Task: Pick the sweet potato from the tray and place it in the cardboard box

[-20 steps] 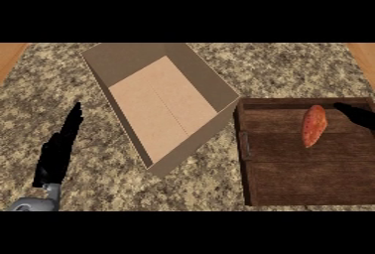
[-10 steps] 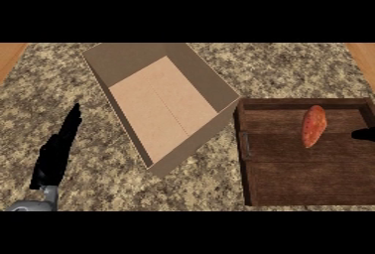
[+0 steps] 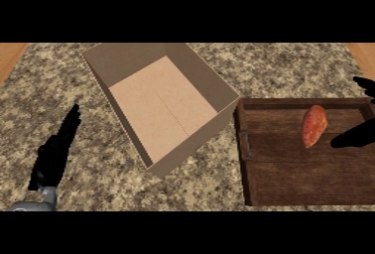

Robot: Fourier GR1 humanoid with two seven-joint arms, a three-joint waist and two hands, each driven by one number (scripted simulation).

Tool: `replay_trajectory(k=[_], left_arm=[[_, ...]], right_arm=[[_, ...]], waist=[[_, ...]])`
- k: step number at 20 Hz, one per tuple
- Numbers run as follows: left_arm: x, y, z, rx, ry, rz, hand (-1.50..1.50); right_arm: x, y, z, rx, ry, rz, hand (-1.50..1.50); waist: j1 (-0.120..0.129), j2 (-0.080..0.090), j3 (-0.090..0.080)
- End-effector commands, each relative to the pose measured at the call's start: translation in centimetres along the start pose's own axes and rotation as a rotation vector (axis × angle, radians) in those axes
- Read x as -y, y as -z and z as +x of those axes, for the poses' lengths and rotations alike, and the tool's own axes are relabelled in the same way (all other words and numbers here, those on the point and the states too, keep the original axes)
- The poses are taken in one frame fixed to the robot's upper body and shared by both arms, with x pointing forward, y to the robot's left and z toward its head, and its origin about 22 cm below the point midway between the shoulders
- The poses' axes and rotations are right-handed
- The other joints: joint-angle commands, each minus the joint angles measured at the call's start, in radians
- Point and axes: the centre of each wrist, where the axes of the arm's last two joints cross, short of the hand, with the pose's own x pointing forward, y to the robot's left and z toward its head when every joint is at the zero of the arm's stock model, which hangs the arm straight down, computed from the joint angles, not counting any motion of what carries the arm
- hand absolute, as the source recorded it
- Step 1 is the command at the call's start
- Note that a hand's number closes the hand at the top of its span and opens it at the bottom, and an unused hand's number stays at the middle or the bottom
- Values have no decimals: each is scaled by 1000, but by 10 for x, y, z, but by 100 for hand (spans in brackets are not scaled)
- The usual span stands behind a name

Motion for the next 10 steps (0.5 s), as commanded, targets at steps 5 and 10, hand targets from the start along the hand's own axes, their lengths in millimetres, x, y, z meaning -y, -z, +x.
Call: replay_trajectory(k=[5, 10], left_arm=[[13, -10, 3, 15, 1, 3, 0], [10, -2, -4, -5, -4, -1, 0]], right_arm=[[-20, 12, 14, -93, -32, 15, -150], [-23, 16, 16, -148, -52, 27, -150]], waist=[[-5, 0, 1], [-6, 0, 1]])
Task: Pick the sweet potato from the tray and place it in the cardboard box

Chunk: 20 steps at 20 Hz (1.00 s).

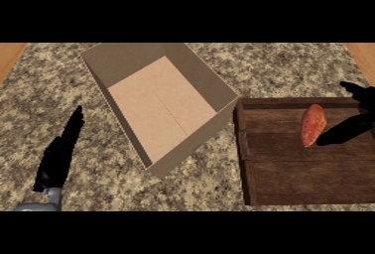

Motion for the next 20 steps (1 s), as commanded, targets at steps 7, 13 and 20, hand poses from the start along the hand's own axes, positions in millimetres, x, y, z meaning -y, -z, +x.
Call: replay_trajectory(k=[7, 13, 20], left_arm=[[-9, 7, 15, 2, 8, -2, 0], [-7, -14, 7, -2, 8, 7, 0], [2, 4, 4, 3, -14, -8, 0]], right_arm=[[-30, 12, 5, -43, -24, 15, -150], [-25, 10, -21, -40, -12, 14, -150], [-49, 22, 3, -43, -18, 8, -150]], waist=[[-1, 0, 0], [-2, -1, 0], [-2, 0, 0]])
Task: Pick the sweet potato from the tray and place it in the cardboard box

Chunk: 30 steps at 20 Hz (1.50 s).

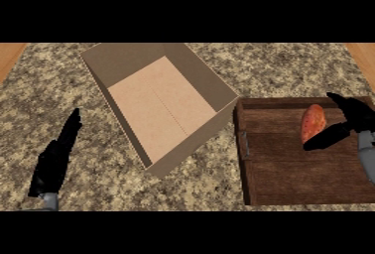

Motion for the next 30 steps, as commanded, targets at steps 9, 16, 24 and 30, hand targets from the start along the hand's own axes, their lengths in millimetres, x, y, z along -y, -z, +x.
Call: replay_trajectory(k=[9, 16, 24, 30], left_arm=[[-3, 2, 12, 7, -1, 12, 0], [-16, -3, 10, -8, -1, -8, 0], [11, 7, -3, -3, 7, 9, 0], [3, 16, -1, -15, -8, 3, 0]], right_arm=[[-12, 8, -1, -11, 1, 21, -150], [-28, 28, -2, -8, -6, 51, -150], [-31, 29, -13, 15, -128, -137, 150], [-63, -5, 28, 251, -293, -181, 150]], waist=[[-1, 0, 0], [3, 0, 0], [1, 2, 0], [-6, 0, -1]])
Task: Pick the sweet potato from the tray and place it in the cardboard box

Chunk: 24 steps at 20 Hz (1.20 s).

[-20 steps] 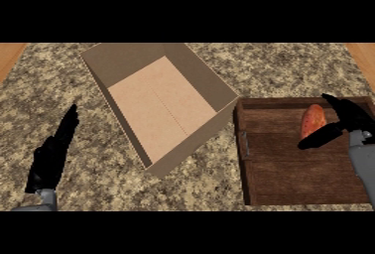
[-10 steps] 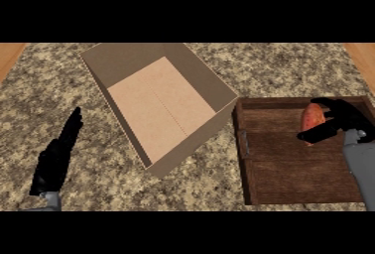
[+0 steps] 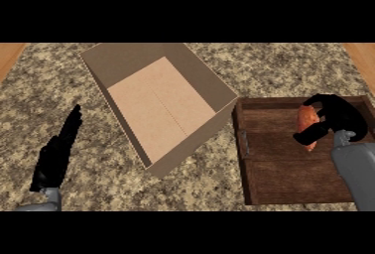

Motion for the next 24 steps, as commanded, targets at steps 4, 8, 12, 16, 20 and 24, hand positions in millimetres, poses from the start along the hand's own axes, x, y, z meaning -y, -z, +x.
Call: replay_trajectory(k=[4, 8, 12, 16, 20, 24], left_arm=[[3, -4, 0, 13, -5, -11, 0], [-7, 4, -3, 14, -1, 4, 0], [-1, -9, -9, -1, -7, -11, 0], [-16, -11, 0, -7, -10, 1, 0], [-8, -4, 6, 7, -2, -12, 0], [13, -3, 0, 11, 3, 10, 0]], right_arm=[[-46, -29, 34, 373, -286, -29, 150], [-46, -52, 29, 436, -260, -123, 150], [-47, -70, 36, 442, -286, -217, 150], [-9, -108, 46, 483, -186, -250, 150], [10, -120, 76, 695, 74, -289, 150], [42, -139, 84, 854, 221, -263, 150]], waist=[[21, 8, 6], [-2, 4, 5], [0, 3, 5], [-5, 1, 5], [0, 2, 6], [-6, 3, 5]])
